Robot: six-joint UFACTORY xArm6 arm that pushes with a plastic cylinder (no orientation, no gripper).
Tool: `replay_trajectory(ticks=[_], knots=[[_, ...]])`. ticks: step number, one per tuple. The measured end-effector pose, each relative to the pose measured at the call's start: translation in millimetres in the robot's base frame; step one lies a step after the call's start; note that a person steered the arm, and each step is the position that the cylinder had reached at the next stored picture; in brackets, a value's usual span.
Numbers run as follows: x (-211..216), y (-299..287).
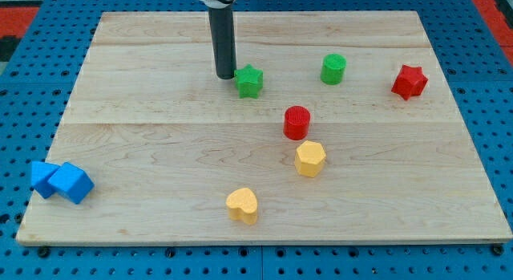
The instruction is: Place yellow blocks and red circle in a diagonal line with red star
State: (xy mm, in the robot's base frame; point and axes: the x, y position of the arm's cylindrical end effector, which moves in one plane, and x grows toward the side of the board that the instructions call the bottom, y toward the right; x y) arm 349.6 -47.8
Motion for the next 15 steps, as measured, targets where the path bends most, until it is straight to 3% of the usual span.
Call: replay_trajectory(ticks=[2,3,7,8,9,11,15], knots=[[16,24],[88,-3],[103,143],[127,179],[162,188],[183,236],[212,254]])
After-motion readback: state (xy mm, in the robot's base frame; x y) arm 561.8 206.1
